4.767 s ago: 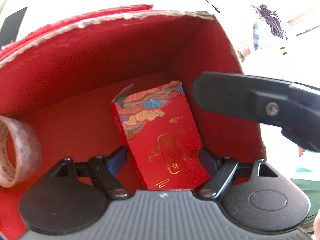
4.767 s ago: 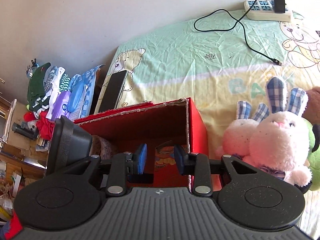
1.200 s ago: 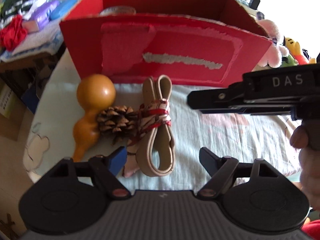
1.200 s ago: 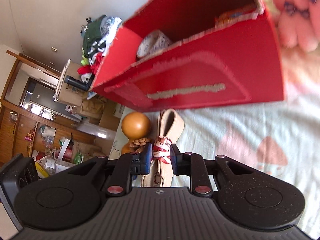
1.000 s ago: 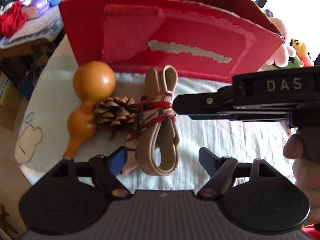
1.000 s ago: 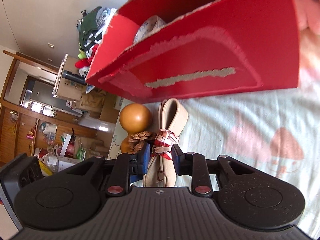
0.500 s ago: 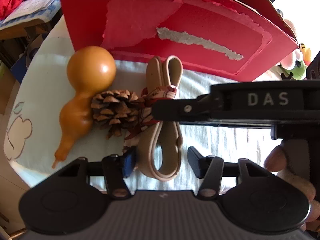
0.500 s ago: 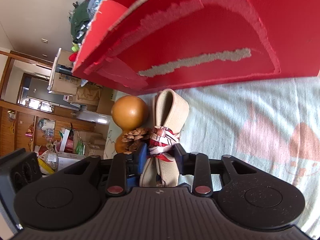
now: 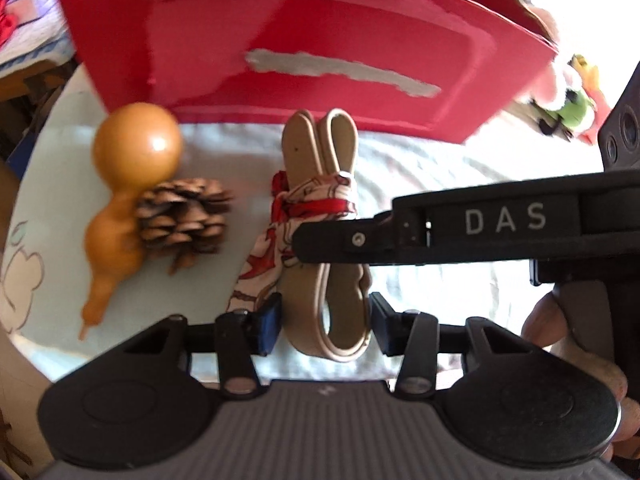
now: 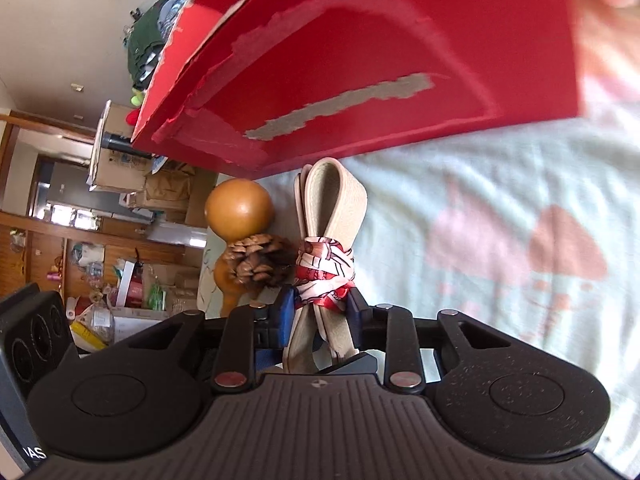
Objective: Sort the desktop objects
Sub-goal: 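Lift the beige strap with the right gripper toward the red box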
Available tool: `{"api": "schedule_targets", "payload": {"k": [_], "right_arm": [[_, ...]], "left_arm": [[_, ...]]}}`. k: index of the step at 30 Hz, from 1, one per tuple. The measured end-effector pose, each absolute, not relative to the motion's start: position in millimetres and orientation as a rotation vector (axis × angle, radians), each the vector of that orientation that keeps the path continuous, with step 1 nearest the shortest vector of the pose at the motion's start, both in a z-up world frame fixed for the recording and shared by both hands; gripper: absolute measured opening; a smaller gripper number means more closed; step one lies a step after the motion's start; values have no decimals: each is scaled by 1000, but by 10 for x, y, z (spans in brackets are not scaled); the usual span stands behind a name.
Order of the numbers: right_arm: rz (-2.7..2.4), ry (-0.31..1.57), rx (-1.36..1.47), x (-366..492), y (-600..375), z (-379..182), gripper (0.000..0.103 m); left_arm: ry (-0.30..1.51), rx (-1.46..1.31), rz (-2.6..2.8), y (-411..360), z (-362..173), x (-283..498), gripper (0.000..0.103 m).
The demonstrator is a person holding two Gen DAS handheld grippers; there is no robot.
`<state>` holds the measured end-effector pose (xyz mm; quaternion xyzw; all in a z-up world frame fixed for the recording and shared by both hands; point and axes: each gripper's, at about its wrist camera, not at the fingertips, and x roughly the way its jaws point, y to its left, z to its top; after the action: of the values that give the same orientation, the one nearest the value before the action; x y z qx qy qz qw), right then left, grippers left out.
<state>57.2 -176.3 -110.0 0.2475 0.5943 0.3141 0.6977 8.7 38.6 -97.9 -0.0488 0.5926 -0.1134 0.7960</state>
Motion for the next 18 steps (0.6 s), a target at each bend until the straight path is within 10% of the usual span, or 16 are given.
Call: {"api": "schedule_targets", "payload": {"k": [18], "right_arm": [[436,1174,678,131,-2742,-749,29]], "left_arm": [[1175,123,-603,-657,-668,-48,48]]}}
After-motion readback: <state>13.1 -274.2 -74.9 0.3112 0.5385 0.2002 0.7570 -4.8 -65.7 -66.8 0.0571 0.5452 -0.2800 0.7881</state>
